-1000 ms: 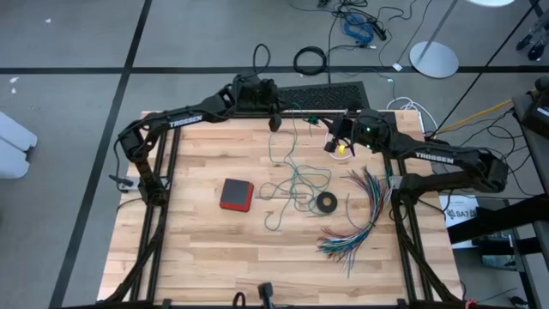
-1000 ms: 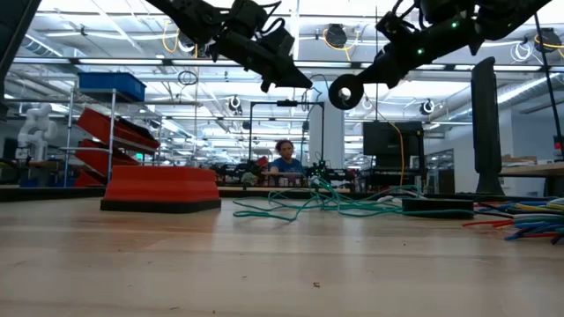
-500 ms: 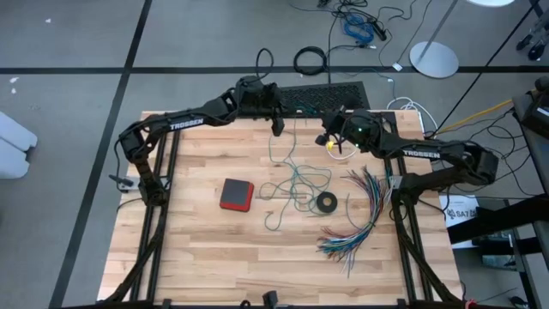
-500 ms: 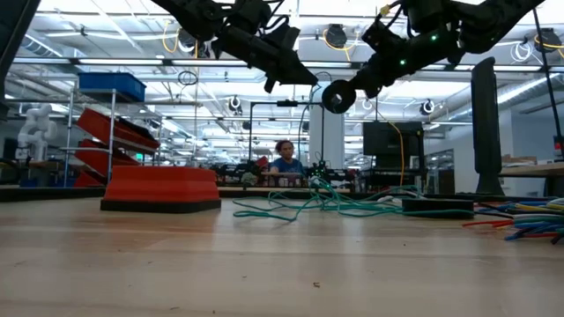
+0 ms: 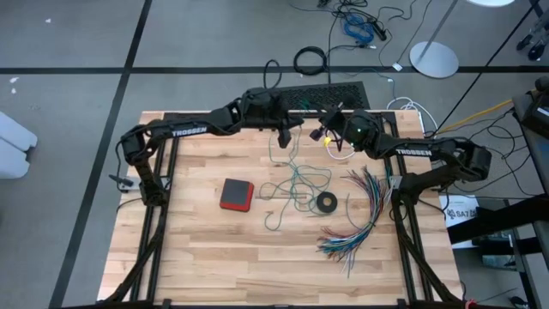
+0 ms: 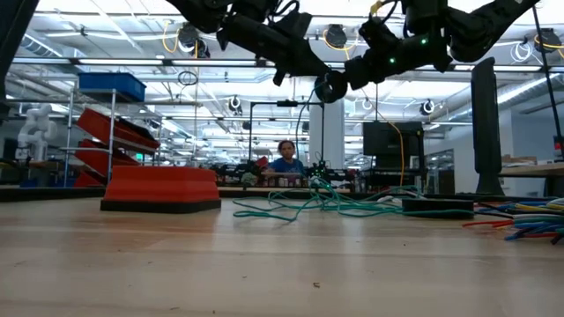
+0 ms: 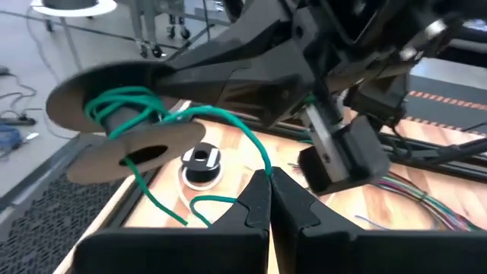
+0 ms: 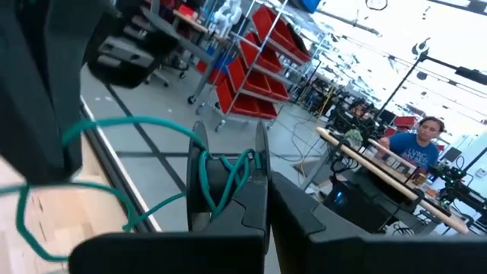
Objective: Coiling cords
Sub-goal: Coil the green wire cable on the spool
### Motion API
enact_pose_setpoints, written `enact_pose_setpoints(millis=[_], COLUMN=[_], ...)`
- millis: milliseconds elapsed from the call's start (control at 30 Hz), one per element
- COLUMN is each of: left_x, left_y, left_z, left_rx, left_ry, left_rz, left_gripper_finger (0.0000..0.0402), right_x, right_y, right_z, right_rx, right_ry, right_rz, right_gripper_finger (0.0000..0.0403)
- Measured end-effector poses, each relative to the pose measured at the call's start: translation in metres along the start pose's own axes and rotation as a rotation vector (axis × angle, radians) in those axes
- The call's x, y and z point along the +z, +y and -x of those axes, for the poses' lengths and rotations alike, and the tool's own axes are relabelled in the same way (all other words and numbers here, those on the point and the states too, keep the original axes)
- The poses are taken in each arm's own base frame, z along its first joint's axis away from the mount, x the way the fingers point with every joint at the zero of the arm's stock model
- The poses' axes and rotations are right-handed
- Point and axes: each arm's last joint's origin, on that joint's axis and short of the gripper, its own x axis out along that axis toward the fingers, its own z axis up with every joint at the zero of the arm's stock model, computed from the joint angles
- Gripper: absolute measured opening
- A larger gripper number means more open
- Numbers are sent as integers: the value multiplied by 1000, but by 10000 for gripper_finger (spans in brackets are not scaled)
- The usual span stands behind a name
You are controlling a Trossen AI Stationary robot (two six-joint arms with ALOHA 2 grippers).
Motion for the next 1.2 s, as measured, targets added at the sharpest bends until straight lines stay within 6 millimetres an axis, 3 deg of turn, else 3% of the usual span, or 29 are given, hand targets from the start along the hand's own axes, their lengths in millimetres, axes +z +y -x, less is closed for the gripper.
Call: enact_pose_setpoints(millis=[200, 500, 867, 1200], left_x=[0, -20, -15, -41], left_y=[-12, -7, -4, 5], left_z=[-9, -35, -36, -37], left_rx=[15, 15, 55, 107], left_ry=[-40, -50, -118, -62], left_rz=[15, 47, -72, -101], left_gripper_finger=[0, 9, 17, 18], right_x=[5, 10, 11, 13], right_y=[2, 8, 9, 10], right_z=[1, 4, 5, 6], right_rx=[1, 21, 27, 102], right_ry=[-35, -70, -72, -117], right_rz=[-26, -38, -61, -157], right_gripper_finger=[0, 0, 0, 0])
